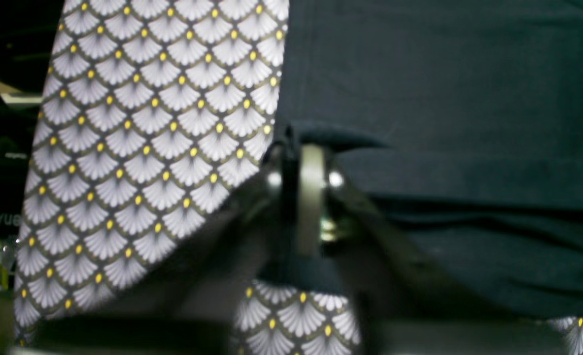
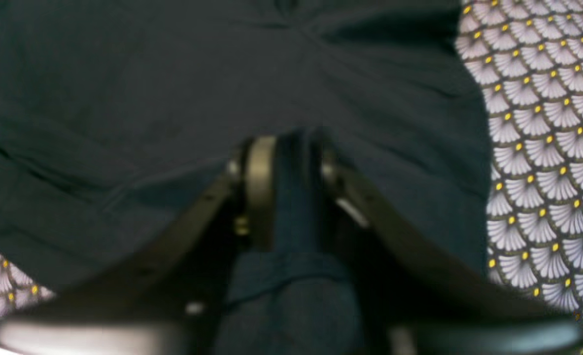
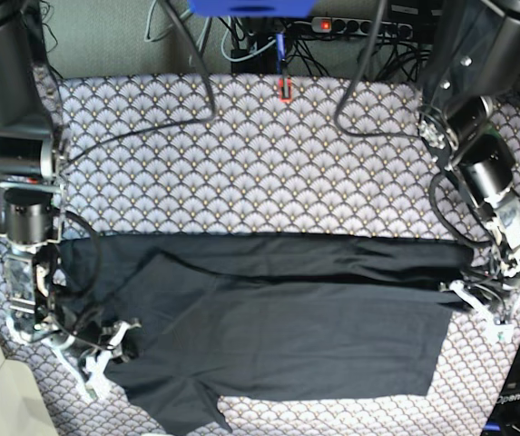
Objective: Fold the T-shirt properly
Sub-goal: 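Lower the folded edge onto the shirt with both grippers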
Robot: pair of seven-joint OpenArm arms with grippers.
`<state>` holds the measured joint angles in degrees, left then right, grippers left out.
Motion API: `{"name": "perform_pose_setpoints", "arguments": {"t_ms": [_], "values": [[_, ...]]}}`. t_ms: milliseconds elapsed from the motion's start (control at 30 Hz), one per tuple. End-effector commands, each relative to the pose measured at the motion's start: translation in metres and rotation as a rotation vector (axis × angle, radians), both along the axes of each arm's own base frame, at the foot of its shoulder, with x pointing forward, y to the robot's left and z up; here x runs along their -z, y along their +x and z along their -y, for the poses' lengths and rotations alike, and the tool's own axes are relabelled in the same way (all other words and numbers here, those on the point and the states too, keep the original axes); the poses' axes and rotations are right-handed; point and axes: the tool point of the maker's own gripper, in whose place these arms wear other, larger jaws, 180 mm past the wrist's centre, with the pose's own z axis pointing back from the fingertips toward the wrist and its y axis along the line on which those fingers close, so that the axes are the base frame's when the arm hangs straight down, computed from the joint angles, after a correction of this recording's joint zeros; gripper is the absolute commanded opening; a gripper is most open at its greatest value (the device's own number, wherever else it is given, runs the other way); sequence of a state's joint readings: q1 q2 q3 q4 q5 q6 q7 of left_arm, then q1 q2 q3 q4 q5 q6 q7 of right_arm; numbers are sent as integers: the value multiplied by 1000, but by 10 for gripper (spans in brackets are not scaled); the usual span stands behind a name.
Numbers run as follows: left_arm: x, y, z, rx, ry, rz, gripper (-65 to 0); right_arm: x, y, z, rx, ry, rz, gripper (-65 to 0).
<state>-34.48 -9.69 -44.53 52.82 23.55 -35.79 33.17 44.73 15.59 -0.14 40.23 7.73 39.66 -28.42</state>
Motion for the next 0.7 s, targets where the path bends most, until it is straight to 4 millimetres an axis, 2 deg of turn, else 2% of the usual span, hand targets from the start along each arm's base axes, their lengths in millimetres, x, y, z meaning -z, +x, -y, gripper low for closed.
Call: {"name": "perform_pose_setpoints", "arguments": {"t_ms": [0,67,167,267,467,533,633,667], "values": [[-31,15,-10,-12,19,84,-478,-34,16,8,18,27,87,-449],[-35,16,-11,-16,23,94,-415,-38,17,13,41,49,95,-408],[-47,17,-13,-22,43,123,-413,-40,17,20,62,65,102,-379],[-55,18,-15,-27,56,142,-413,-39,16,26,75,64,100,-380],[-69,12,-28,-70,64,177,-410,-2,-7,40,93,44,32,-380],[-63,10,-20,-62,53,171,-398,8,-14,44,97,38,12,-380],[-32,-10,-12,-47,57,111,-388,17,-21,46,100,33,-6,-380],[-17,-17,-3,-37,44,89,-390,19,-23,47,101,31,-11,-380]]}}
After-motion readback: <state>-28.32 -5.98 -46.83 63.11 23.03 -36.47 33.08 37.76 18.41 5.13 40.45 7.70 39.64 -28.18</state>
